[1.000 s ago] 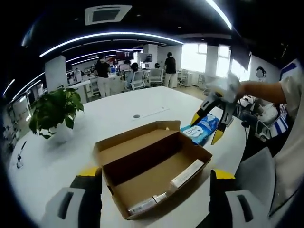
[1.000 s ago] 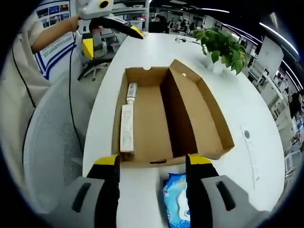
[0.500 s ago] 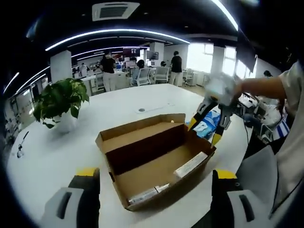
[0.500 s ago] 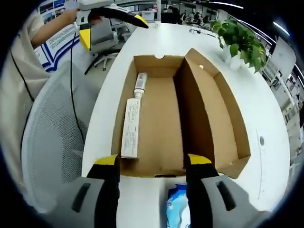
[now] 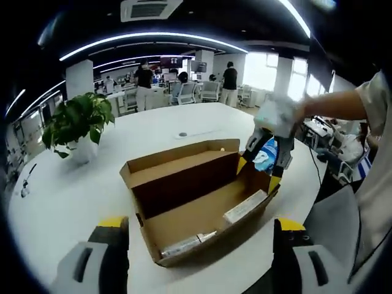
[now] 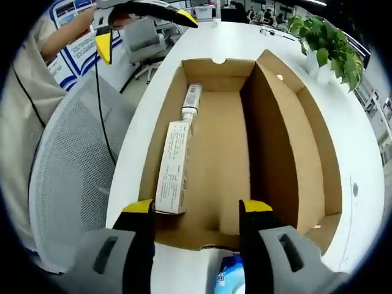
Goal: Operate the shoe box by opening the lid, removing the specified soft item, and placing it in the target area until the item is outside and the box remains undamaged.
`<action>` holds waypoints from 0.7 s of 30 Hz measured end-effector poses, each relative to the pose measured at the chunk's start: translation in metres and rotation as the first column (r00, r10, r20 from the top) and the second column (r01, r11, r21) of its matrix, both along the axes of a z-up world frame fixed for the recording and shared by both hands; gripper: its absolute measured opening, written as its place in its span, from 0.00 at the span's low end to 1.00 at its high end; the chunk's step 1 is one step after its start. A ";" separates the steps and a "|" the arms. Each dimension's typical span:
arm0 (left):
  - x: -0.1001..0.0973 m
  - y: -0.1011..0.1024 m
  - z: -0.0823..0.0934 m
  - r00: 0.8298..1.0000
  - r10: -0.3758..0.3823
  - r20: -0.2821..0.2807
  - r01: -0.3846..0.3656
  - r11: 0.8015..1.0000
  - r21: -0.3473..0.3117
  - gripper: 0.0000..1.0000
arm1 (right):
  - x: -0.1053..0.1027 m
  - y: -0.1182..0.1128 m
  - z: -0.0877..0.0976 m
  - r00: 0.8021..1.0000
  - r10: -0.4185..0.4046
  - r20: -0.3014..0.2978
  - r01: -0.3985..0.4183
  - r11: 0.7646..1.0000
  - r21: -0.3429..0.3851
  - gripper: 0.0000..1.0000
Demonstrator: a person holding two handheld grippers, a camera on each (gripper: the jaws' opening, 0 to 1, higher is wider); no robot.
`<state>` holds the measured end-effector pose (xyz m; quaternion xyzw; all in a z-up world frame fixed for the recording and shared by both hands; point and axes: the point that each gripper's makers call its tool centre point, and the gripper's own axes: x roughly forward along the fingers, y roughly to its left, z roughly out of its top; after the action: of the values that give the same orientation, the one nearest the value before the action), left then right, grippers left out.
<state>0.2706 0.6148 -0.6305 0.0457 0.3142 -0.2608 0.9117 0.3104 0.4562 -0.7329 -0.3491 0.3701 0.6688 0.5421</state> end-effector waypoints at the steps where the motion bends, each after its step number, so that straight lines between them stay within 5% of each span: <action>1: -0.001 0.000 -0.001 1.000 0.002 -0.002 -0.002 1.000 0.000 1.00 | -0.001 0.001 -0.001 1.000 0.003 -0.002 -0.003 1.000 -0.003 0.51; 10: -0.001 0.002 -0.002 0.999 0.030 -0.012 -0.030 0.999 -0.031 0.99 | 0.003 0.002 -0.008 1.000 0.015 0.009 -0.015 1.000 -0.016 0.53; 21: 0.000 0.015 -0.010 0.998 0.066 -0.022 -0.065 0.998 0.009 0.98 | -0.006 0.003 -0.009 0.999 0.039 0.018 -0.038 0.999 -0.010 0.30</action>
<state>0.2711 0.6299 -0.6409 0.0361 0.3265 -0.2300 0.9161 0.3041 0.4590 -0.7414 -0.3647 0.3615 0.6742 0.5308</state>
